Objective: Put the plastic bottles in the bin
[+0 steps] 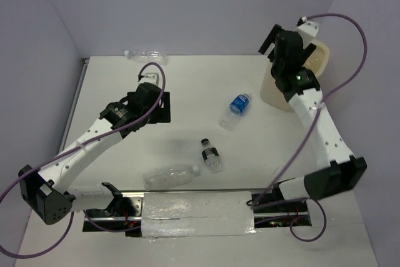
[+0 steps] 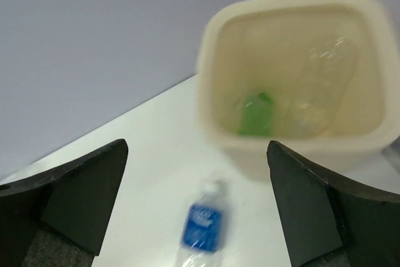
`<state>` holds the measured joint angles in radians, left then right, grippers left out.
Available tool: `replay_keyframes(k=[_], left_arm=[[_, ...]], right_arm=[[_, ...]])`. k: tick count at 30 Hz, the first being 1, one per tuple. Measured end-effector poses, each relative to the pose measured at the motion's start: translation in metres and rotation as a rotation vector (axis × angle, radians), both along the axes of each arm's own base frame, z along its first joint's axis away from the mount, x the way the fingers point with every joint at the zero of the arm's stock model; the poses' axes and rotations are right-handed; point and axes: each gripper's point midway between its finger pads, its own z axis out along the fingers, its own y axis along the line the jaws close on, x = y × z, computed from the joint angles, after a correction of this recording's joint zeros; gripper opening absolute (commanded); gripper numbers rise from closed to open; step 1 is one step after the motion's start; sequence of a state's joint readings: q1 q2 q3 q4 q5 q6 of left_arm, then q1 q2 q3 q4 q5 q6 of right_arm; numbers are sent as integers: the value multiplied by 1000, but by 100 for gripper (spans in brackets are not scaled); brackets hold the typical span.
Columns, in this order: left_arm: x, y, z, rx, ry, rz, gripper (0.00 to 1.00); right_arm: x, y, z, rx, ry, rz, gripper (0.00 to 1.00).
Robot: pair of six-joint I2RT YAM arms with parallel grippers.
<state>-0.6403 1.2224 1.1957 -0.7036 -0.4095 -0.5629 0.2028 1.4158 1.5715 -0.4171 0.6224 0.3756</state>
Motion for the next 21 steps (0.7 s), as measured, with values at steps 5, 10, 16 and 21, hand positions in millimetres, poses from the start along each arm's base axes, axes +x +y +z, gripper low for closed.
replay_keyframes(k=[5,10,16,21], left_arm=[[1,17,-5,51,2,97,96],[4,19,0,31,-24,131,96],[5,18,8,8,-51,132,96],[5,18,7,10,-48,132,96]], right_arm=[[-48,45,-40,148,14,136,98],[-71,77,-173,313,255,206,98],[-99,104,-276,471,502,219,99],[-83,121,-293,539,507,233,100]])
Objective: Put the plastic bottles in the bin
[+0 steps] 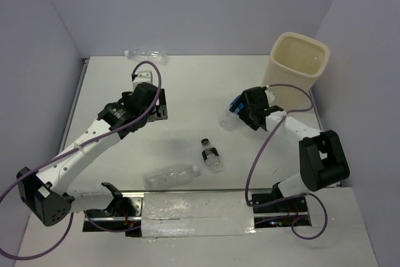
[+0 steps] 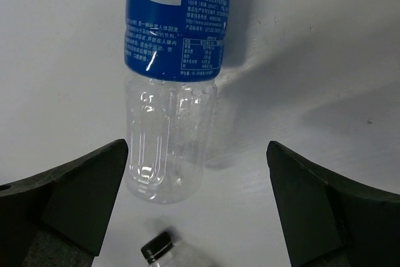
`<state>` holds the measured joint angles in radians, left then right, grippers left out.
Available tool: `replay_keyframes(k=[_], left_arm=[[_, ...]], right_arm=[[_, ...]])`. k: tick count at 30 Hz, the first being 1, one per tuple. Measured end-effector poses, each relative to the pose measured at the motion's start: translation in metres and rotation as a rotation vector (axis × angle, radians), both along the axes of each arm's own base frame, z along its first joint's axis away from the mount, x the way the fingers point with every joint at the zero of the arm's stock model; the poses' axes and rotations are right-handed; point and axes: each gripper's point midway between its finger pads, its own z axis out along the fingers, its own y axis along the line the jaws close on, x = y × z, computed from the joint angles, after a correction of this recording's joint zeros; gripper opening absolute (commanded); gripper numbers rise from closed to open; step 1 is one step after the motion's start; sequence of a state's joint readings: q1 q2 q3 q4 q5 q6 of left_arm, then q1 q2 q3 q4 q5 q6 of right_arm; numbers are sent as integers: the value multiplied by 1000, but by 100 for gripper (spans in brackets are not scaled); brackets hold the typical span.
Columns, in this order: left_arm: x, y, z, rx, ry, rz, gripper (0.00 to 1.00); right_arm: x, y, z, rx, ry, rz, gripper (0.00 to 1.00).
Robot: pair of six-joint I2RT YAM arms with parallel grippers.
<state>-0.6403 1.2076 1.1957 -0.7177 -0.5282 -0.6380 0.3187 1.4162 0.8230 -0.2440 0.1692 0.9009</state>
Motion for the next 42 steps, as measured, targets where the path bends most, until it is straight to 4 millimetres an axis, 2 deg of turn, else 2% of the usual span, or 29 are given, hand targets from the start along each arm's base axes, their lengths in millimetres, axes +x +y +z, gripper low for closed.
replay_keyframes(k=[4,7,8,10,11,13,14,17,19,21,23,25,27,28,29,31,33,35,37,40,42], left_arm=[[0,0,0,1,1,-1,96],[0,0,0,2,1,-3,96],[0,0,0,2,2,-3,96],[0,0,-1,3,4,-3,96],[-1,0,-1,5,6,-3,96],[-1,1,-2,6,9,-3,96],[-2,1,-3,7,11,-4,96],[-3,0,-6,7,19,-8,95],[-3,0,-6,7,20,-9,95],[-3,0,-6,7,20,-8,96],[-3,1,-6,9,18,-4,96],[-2,3,-5,13,13,7,96],[-2,5,-5,14,11,27,96],[-2,7,-5,18,10,34,96],[-2,8,-5,21,9,38,96],[-2,9,-5,25,6,44,96],[-1,9,-5,25,5,44,96],[-1,9,-5,24,4,44,96],[-1,9,-5,23,5,46,96],[-1,9,-4,22,2,49,96],[0,9,-4,21,-5,53,96]], right_arm=[[9,10,-26,18,58,10,100],[22,21,-31,36,56,29,84],[26,23,-33,36,60,34,74],[29,26,-38,34,69,41,65],[30,27,-39,30,72,47,56],[30,29,-38,19,68,60,47],[30,30,-37,12,64,67,40],[31,35,-25,-17,55,109,34],[36,41,-5,-29,29,149,34],[45,47,32,-38,-30,197,35],[60,51,88,-55,-141,237,36],[76,49,162,-97,-298,252,38],[85,35,236,-174,-455,223,39],[88,23,279,-229,-549,189,40],[87,11,309,-273,-615,154,40],[83,-18,356,-362,-708,63,40],[81,-56,386,-449,-748,-47,40],[88,-97,397,-520,-737,-169,40],[101,-135,392,-580,-690,-288,39],[124,-180,351,-657,-558,-386,39],[136,-200,310,-694,-453,-399,39]])
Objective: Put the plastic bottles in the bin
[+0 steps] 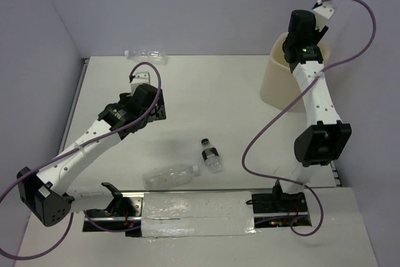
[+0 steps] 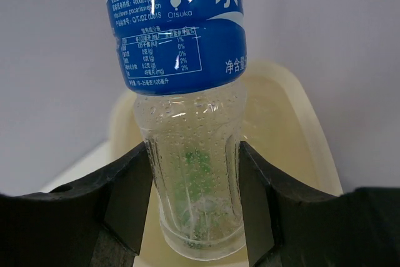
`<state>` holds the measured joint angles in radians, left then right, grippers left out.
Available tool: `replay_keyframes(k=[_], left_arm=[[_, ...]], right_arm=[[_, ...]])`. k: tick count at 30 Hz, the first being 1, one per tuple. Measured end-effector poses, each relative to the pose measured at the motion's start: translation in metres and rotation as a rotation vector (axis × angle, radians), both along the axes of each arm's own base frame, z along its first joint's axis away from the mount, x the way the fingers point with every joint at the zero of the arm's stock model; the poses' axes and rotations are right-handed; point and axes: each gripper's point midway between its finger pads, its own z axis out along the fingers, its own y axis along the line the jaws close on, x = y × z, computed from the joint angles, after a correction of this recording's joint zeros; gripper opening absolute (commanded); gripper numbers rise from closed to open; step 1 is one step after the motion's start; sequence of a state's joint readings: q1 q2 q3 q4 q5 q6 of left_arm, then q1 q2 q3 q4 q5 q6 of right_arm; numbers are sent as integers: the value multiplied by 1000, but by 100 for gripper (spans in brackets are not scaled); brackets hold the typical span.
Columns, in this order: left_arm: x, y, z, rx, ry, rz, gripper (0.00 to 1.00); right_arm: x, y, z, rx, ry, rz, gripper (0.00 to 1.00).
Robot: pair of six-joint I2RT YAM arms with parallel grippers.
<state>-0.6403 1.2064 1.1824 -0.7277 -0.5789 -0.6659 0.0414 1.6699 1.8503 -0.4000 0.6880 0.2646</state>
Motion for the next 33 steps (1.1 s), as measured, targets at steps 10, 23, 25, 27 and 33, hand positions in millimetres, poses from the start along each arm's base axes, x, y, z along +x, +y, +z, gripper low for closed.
replay_keyframes(k=[10,23,25,27,33], left_arm=[[2,2,-2,16,-1,7,97],[2,0,-5,17,8,4,98],[2,-1,-5,10,10,-2,98],[2,-3,-5,5,11,-5,99],[4,-8,-5,-40,26,-23,99]], right_arm=[[-2,-17,-117,18,247,-71,78],[-34,6,-46,61,64,40,100],[-50,23,-9,62,-17,111,99],[-73,51,37,63,-118,221,98],[-146,151,82,130,-231,620,97]])
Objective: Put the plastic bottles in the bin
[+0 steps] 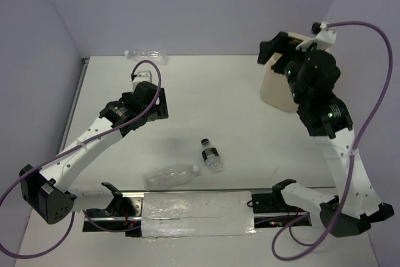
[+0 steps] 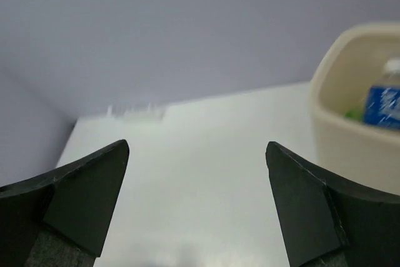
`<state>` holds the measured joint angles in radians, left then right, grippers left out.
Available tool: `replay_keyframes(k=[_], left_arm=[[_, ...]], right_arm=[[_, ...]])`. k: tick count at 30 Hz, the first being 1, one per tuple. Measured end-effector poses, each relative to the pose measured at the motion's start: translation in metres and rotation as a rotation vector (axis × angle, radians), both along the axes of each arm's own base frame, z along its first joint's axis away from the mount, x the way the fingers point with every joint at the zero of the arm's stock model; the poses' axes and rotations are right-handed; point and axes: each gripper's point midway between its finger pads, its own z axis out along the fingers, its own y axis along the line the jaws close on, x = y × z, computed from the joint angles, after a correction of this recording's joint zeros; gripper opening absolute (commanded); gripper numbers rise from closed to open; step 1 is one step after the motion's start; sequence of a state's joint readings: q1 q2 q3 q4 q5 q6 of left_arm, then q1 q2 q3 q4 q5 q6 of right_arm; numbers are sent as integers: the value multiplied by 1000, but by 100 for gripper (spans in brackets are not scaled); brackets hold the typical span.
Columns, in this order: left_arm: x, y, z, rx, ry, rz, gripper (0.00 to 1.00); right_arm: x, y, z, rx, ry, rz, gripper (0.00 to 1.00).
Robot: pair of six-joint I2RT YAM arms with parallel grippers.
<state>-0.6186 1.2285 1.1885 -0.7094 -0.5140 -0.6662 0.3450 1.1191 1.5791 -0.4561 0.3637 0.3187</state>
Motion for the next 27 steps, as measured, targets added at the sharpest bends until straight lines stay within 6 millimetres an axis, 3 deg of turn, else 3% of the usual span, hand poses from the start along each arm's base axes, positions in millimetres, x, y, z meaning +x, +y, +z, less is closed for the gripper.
replay_keyframes(k=[1,3,5,9,12,16,21,27], left_arm=[[2,0,0,-13,6,2,99],[5,2,-1,-38,15,18,99],[8,5,-2,-63,28,27,99],[18,21,-6,-118,59,75,99],[23,32,-10,-153,77,106,99],[20,27,-15,-219,88,91,99],[17,22,-16,-239,99,71,99],[16,21,-16,-242,101,69,99]], right_arm=[[-12,16,-10,4,17,66,98],[-26,42,-48,-10,107,170,98],[-33,68,-98,-53,235,251,99],[-58,116,-222,-187,566,418,100],[-90,133,-284,-236,747,537,100],[-118,153,-312,-235,848,662,100],[-131,172,-352,-226,953,735,100],[-138,178,-400,-243,1068,740,99]])
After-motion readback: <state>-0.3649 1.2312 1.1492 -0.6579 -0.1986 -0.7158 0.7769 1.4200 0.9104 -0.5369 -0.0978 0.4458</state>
